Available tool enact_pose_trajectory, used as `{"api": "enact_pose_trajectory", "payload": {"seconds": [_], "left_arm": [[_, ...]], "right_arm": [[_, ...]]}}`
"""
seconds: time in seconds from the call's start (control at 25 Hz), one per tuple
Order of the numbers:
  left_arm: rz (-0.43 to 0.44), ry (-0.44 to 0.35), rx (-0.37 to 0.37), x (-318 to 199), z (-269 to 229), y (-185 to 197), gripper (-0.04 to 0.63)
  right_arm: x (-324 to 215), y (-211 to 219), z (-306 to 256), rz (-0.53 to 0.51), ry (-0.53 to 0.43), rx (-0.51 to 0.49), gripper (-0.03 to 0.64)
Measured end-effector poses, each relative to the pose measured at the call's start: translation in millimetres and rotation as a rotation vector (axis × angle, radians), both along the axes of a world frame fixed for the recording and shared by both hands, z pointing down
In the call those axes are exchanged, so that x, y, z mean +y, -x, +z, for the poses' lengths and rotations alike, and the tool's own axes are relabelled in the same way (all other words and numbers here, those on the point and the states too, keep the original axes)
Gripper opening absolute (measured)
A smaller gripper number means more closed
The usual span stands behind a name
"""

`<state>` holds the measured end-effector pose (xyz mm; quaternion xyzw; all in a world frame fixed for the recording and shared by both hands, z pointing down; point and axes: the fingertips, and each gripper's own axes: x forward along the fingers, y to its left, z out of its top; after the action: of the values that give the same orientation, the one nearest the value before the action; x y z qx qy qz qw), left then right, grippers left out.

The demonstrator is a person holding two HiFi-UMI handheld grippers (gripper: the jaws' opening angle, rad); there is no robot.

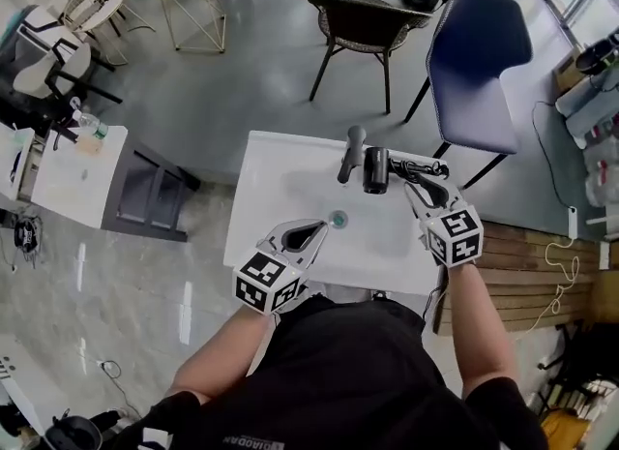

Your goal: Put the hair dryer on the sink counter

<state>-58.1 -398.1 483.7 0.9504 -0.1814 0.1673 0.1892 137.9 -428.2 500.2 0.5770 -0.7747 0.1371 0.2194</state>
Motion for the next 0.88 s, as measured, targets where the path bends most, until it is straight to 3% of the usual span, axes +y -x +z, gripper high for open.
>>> {"api": "enact_pose_trajectory", "payload": {"seconds": [0.12,0.24,0.4,0.48,0.64,0.88], "left_arm": [[0.043,-0.016,0.009,2,-7,-4,0.0],[0.08,-0.03,0.016,8,-12,-12,0.0],[0.107,-0.05,0.037,23,-22,-23,0.0],[0.108,-0.061,0.052,32,-30,-27,0.0],[0.097,-0.076,0.065,57,-41,-32,0.0],[0.013,-0.085,0.073,96,-48,-40,0.0]], "right_arm": [[31,6,-30,0.109,-0.092,-0.222,0.02],[58,14,-56,0.156,-0.165,-0.41,0.008],[95,20,-79,0.172,-0.243,-0.558,0.005],[110,21,-84,0.168,-0.261,-0.587,0.005],[135,25,-84,0.131,-0.263,-0.544,0.005],[177,25,-85,0.056,-0.247,-0.508,0.005]]}}
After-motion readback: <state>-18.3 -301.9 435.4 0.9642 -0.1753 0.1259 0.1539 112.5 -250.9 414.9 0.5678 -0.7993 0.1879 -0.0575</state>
